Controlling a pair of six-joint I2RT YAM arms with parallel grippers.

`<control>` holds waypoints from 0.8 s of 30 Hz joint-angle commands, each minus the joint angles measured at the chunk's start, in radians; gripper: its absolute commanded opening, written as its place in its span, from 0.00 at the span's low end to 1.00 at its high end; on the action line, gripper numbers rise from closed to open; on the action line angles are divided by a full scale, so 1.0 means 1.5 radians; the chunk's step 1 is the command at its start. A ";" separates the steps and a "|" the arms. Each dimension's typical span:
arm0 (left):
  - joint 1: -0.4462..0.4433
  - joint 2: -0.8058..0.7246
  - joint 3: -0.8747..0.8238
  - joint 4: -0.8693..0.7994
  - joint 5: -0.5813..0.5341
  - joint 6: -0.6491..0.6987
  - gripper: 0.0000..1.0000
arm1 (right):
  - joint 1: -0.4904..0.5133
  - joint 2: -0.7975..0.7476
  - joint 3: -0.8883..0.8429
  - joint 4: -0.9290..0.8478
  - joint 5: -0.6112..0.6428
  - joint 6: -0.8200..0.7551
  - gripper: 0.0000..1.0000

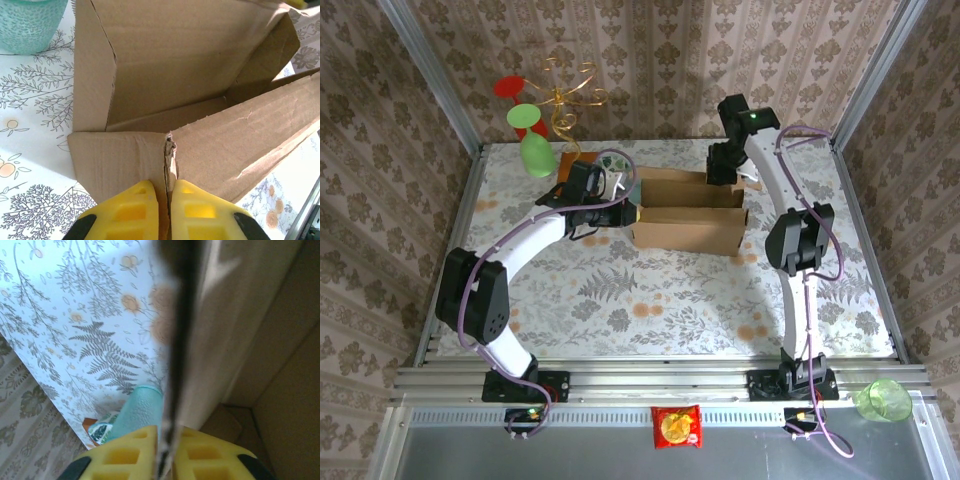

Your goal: Fold the paper box

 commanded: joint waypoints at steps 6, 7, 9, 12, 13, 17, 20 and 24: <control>-0.003 -0.022 -0.027 0.016 -0.043 -0.029 0.06 | 0.017 -0.105 -0.116 0.001 0.008 0.003 0.00; -0.003 -0.023 -0.028 0.017 -0.044 -0.032 0.06 | 0.018 -0.112 -0.124 0.000 0.010 0.003 0.00; -0.004 -0.025 -0.031 0.018 -0.049 -0.034 0.08 | 0.020 -0.124 -0.139 0.000 0.011 0.001 0.00; -0.005 -0.028 -0.038 0.023 -0.053 -0.040 0.14 | 0.026 -0.139 -0.154 -0.005 0.014 -0.003 0.00; -0.005 -0.030 -0.042 0.026 -0.055 -0.042 0.16 | 0.028 -0.145 -0.162 -0.005 0.015 -0.004 0.00; -0.005 -0.042 -0.061 0.044 -0.062 -0.055 0.25 | 0.032 -0.171 -0.204 0.000 0.016 -0.008 0.00; -0.004 -0.061 -0.078 0.068 -0.068 -0.068 0.29 | 0.035 -0.191 -0.241 0.016 0.017 -0.008 0.00; -0.002 -0.084 -0.090 0.093 -0.067 -0.090 0.32 | 0.036 -0.206 -0.263 0.019 0.021 -0.010 0.00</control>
